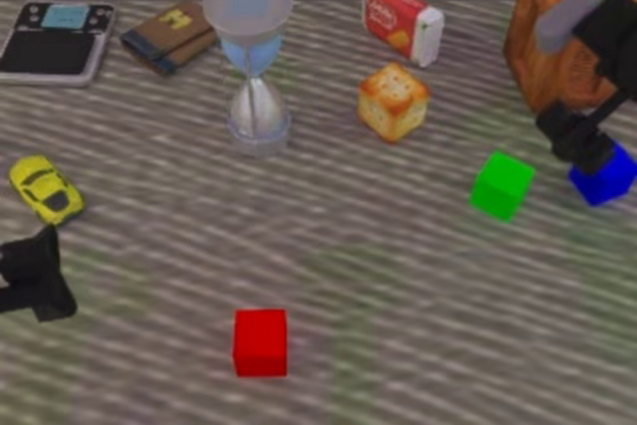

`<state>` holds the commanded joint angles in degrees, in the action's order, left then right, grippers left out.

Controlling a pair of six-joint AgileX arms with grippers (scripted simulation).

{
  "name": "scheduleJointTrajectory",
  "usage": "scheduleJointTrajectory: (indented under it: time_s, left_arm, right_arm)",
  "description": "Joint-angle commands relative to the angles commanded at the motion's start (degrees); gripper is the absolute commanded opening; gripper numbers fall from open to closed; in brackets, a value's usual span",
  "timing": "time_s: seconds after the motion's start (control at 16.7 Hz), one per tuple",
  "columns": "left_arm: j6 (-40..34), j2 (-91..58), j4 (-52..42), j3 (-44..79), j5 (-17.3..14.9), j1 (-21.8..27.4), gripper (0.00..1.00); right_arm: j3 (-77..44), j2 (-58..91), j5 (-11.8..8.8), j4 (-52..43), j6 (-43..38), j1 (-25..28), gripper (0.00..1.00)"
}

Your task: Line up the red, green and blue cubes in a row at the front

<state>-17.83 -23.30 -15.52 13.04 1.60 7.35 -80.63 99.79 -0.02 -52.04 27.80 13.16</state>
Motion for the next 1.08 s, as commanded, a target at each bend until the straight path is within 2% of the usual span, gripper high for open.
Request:
scheduleJointTrajectory:
  time_s: [0.24,0.48,0.9,1.08]
  left_arm:
    - [9.5,13.0,8.5,-8.3,-0.7,-5.2,1.00]
    - [16.1,21.5,14.1,-12.2,-1.4,-7.9,1.00]
    - [17.8,23.3,15.5,-13.0,-1.6,-8.5,1.00]
    - [17.8,23.3,15.5,-13.0,-1.6,-8.5,1.00]
  right_arm:
    - [-15.8,18.1,0.1,-9.7,5.4,2.5,1.00]
    - [-26.7,29.0,0.2,-15.2,8.8,4.1,1.00]
    - [-29.3,31.7,0.2,-16.4,9.5,4.1,1.00]
    - [-27.5,32.4,0.3,-14.0,9.7,4.3,1.00]
